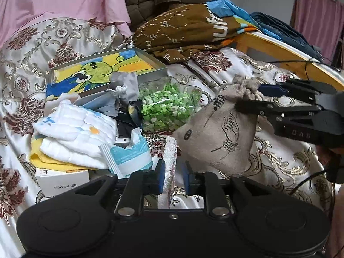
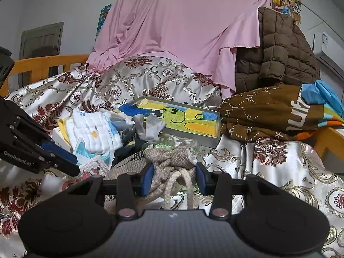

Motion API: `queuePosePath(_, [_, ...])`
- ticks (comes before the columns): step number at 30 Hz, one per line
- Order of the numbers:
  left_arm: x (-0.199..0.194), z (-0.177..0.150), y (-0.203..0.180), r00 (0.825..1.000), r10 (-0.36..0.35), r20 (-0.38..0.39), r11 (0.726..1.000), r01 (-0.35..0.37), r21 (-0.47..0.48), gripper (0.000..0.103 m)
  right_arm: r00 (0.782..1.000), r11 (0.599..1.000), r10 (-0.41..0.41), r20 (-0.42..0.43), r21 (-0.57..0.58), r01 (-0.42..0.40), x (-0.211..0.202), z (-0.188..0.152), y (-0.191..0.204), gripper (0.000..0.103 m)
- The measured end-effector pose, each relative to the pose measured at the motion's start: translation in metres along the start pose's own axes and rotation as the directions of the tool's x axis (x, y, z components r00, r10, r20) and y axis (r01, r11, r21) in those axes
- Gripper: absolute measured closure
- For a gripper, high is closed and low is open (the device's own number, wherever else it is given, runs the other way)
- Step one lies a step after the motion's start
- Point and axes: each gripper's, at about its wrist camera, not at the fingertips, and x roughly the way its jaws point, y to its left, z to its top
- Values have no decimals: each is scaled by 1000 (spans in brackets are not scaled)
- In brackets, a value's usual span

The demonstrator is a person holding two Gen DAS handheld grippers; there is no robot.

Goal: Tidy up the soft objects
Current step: 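Lift the sponge pad and beige pouch and carry both toward the cartoon tray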

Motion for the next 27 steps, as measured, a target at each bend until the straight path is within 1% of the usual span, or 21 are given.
queuePosePath(1, [1,0,-2,1000,-4,-4,1000,4,10,78,1000,1000,1,0,7,-1,0,0,-1,57])
queuePosePath(3, [2,-1,-6,1000,0,-8,1000,0,31,71,1000,1000,4,-2,21,-4,0,-1,-2,57])
queuePosePath(7, [5,-2,-9,1000,-2,-21,999,3,51,64,1000,1000,9,-3,26,-9,-1,-4,-3,57])
queuePosePath(8, [5,-2,-9,1000,2,-19,999,-1,50,60,1000,1000,10,-2,26,-10,-1,-4,-3,57])
queuePosePath(11, [8,-4,-6,999,45,-15,998,-45,46,46,1000,999,19,-1,35,-19,-2,-6,-4,57])
queuePosePath(12, [11,-6,-4,998,68,-20,997,-67,45,45,1000,999,22,-1,37,-22,-1,-6,-4,57])
queuePosePath(15, [18,-9,3,994,102,-41,994,-101,33,45,1000,999,29,-3,35,-29,0,-7,-4,57])
queuePosePath(17, [24,-11,8,993,87,-73,996,-87,14,46,999,999,36,-1,31,-36,0,-7,-2,57])
queuePosePath(19, [30,-14,9,992,88,-94,996,-88,5,48,999,999,37,0,30,-37,0,-8,-2,57])
queuePosePath(22, [38,-16,8,991,69,-115,997,-70,-9,53,999,998,40,-6,43,-40,3,-9,-4,57])
queuePosePath(24, [41,-16,6,992,53,-112,998,-56,-24,57,999,998,40,-9,45,-39,3,-11,-4,57])
queuePosePath(26, [45,-14,1,993,44,-113,998,-49,-38,65,999,998,42,-12,49,-42,3,-12,-4,57])
queuePosePath(27, [48,-13,-1,992,40,-116,998,-45,-41,68,999,998,42,-13,49,-42,4,-12,-4,57])
